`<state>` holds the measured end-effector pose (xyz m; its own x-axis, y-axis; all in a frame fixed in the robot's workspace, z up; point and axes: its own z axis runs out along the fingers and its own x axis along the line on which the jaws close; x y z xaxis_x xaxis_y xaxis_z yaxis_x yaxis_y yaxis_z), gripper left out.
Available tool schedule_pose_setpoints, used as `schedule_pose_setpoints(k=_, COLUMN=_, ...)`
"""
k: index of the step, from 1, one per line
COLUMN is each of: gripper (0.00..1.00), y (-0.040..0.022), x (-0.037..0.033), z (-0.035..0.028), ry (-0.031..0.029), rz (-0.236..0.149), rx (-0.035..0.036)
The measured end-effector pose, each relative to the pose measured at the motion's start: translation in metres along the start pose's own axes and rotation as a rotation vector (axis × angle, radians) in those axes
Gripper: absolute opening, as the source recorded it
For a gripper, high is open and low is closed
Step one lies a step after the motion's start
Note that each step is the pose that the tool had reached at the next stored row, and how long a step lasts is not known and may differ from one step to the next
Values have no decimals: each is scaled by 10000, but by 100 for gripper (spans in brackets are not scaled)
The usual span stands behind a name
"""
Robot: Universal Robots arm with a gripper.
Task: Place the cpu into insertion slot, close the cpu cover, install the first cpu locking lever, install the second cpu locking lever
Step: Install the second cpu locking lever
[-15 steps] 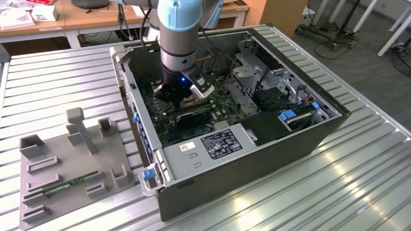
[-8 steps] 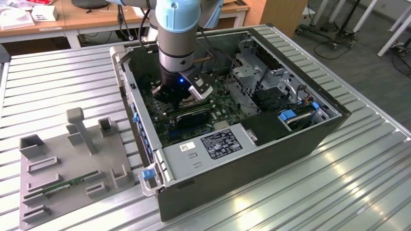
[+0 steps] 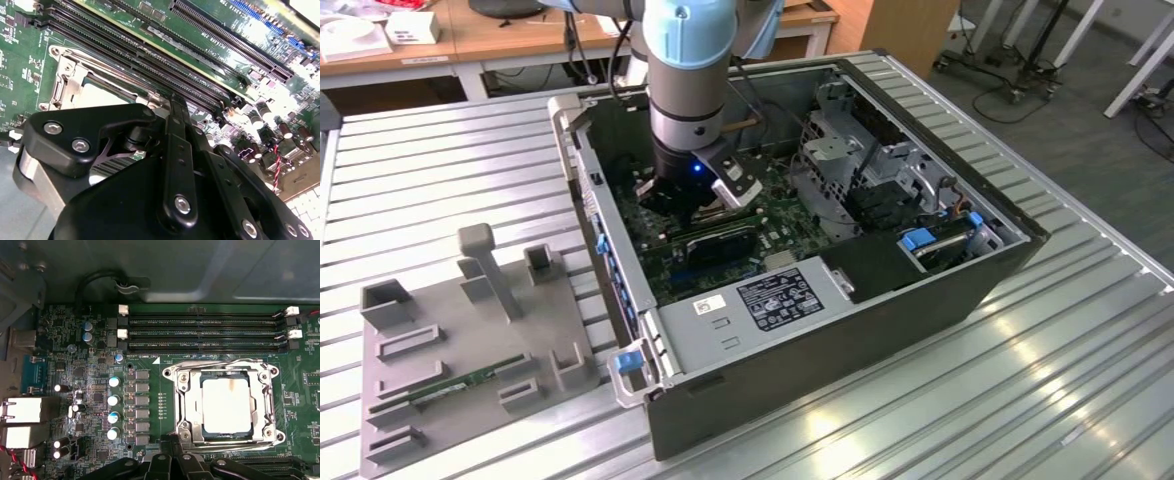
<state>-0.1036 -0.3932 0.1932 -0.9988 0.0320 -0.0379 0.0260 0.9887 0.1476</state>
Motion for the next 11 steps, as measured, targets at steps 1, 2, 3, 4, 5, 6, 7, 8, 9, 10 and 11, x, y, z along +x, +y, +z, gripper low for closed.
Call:
schedule_pose_setpoints(k=1, gripper=11, y=1, x=0, z=-3, ry=-1, rz=0, rx=5)
schedule_pose_setpoints(k=2, gripper=11, y=2, x=-1, z=-12, ry=-2, rz=0, rx=7)
schedule_pose_setpoints(k=3, gripper=11, y=5, x=-2, z=-25, ry=-5, rz=-1, rx=8)
schedule_pose_setpoints(k=4, gripper=11, y=8, x=-3, z=-44, ry=-5, rz=0, rx=7)
schedule_pose_setpoints(k=5, gripper=11, y=11, x=-3, z=-67, ry=-1, rz=0, rx=14)
schedule_pose_setpoints(k=6, gripper=11, y=14, x=-4, z=-89, ry=-1, rz=0, rx=18)
schedule_pose_setpoints(k=7, gripper=11, y=17, x=-5, z=-111, ry=-2, rz=-1, rx=20)
schedule_pose_setpoints(k=8, gripper=11, y=21, x=-5, z=-139, ry=-1, rz=0, rx=26)
schedule_pose_setpoints(k=9, gripper=11, y=25, x=-6, z=-165, ry=-1, rz=0, rx=28)
schedule_pose_setpoints(k=10, gripper=11, y=30, x=-8, z=-195, ry=-1, rz=-1, rx=31)
schedule_pose_setpoints(k=11, gripper=11, y=35, x=-9, z=-228, ry=-2, rz=-1, rx=34)
